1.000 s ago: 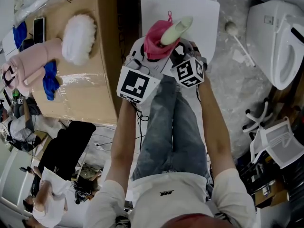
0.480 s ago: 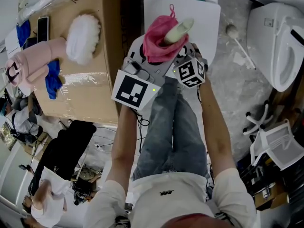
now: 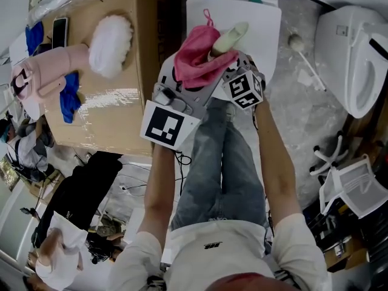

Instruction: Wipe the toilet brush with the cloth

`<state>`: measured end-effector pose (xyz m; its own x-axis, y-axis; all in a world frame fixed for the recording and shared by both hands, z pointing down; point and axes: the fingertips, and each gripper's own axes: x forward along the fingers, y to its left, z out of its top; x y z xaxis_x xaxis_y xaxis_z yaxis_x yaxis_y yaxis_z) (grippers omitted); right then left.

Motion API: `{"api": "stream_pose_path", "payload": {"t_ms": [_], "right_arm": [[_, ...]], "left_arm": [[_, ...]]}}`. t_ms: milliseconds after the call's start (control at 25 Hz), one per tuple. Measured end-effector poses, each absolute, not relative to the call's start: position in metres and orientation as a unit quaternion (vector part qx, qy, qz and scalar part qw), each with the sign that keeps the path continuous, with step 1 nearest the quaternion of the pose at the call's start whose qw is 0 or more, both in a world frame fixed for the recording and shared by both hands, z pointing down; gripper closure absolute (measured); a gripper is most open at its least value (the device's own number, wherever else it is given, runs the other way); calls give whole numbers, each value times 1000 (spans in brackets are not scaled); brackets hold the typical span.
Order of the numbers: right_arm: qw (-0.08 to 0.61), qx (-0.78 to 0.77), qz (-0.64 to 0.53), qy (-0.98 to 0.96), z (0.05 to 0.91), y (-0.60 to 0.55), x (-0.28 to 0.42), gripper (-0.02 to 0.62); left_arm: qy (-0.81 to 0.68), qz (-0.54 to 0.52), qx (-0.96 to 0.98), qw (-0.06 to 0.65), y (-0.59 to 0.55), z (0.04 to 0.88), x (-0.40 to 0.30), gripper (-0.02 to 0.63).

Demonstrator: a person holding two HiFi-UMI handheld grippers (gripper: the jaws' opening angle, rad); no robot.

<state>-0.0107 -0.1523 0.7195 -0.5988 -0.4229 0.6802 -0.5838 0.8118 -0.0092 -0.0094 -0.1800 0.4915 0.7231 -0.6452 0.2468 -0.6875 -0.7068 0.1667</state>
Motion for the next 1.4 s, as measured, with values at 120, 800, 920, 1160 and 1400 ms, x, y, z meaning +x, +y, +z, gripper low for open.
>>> {"api": "stream_pose_path", "payload": {"t_ms": [120,800,920,1160,1400], "right_arm": [[347,284,120,-886,719,-152,-10,518],[241,328,111,-907,638,-124,-3,543],[215,345,104,-908,612,-114,5,557],[155,390,98,-902,556,-98,30,597],[133,404,96,-900,525,-79,45,597]], "left_arm": [[-374,87,915,123,-173,491,-16,430],[-431,86,887,142,-124,497,-49,430],[-436,88,884,143,-116,500,-49,431],[-443,89,880,150,-97,508,-43,431],[-450,95,874,159,-80,518,-41,431]]}}
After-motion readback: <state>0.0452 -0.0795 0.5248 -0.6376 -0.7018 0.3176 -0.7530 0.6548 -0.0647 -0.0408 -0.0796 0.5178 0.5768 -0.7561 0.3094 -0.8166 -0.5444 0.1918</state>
